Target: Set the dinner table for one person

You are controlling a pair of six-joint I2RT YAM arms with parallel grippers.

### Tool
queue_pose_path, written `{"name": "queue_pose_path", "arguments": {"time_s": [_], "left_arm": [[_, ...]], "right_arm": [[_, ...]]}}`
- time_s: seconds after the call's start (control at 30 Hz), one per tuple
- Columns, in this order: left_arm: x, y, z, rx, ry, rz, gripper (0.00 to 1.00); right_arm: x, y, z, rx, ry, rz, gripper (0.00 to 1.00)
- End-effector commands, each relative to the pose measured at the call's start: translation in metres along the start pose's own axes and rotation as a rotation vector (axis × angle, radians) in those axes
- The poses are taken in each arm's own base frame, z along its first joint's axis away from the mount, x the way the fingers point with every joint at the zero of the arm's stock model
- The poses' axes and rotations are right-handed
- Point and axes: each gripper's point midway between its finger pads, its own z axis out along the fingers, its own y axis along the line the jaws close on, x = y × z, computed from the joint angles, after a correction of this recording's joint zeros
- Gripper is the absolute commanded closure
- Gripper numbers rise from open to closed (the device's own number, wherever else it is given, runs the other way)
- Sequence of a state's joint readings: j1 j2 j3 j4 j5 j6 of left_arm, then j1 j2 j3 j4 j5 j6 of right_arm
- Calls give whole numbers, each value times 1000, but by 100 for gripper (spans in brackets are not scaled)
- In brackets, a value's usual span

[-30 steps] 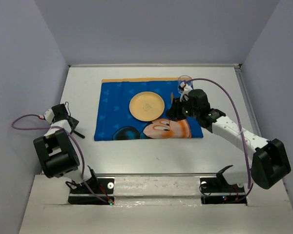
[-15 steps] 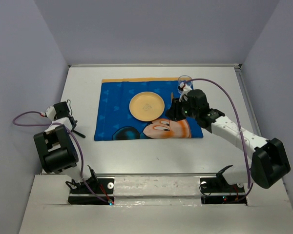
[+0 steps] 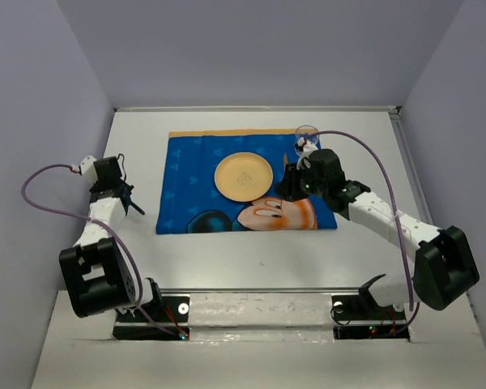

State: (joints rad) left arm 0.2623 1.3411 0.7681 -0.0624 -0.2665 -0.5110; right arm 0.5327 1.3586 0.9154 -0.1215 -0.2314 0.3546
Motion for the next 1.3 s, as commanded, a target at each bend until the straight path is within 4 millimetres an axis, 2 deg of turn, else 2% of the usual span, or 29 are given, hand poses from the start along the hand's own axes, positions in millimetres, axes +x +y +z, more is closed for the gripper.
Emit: {"name": "queue_pose_path", "arguments": {"time_s": [0.0,0.13,0.23,0.3,0.33,0.37,0.4,0.43,0.5,0.57,0.7,0.77,0.83,0.87,0.9,1.03,1.07,1.2,1.27], "left_arm": [[-44,-11,-24,26,-130,50,100],[-29,-14,-21,54,-88,48,100],[-23,-25,-23,107,-59,55,100],[-22,-51,-39,204,-60,86,100],[-24,-57,-44,225,-74,87,100],[-17,-76,-55,324,-45,102,100],[-23,-89,-66,401,-67,99,100],[-21,-97,-73,448,-59,108,100],[-22,-125,-94,622,-59,133,100],[-10,-145,-109,760,-11,162,100],[15,-179,-121,933,81,203,100],[32,-196,-136,1033,145,234,100],[48,-210,-135,1092,211,259,100],[49,-218,-139,1127,223,280,100],[68,-224,-135,1146,279,310,100],[90,-231,-113,1173,364,381,100],[89,-236,-115,1201,372,396,100],[97,-239,-101,1209,402,429,100],[100,-240,-97,1211,418,430,100]], "right_arm": [[-12,2,5,3,-44,-28,62],[-10,0,8,12,-36,-27,61],[-9,-1,8,17,-36,-29,61],[-9,-4,9,29,-36,-29,61],[-9,-4,9,30,-37,-29,61],[-8,-4,10,30,-33,-28,61],[-8,-4,11,29,-31,-27,62],[-8,-4,12,28,-30,-25,62],[-6,-5,14,29,-22,-22,62],[-5,-6,15,33,-17,-20,62],[-5,-8,16,38,-17,-23,62],[-5,-9,16,46,-19,-24,62],[-4,-10,17,50,-16,-22,62],[-4,-10,17,51,-18,-22,62],[-4,-11,16,53,-20,-23,62],[-15,-18,6,112,-80,-9,62],[-22,-17,-1,118,-116,-10,62],[-36,-18,-20,143,-217,-3,62],[-42,-25,-30,193,-271,13,62]]}}
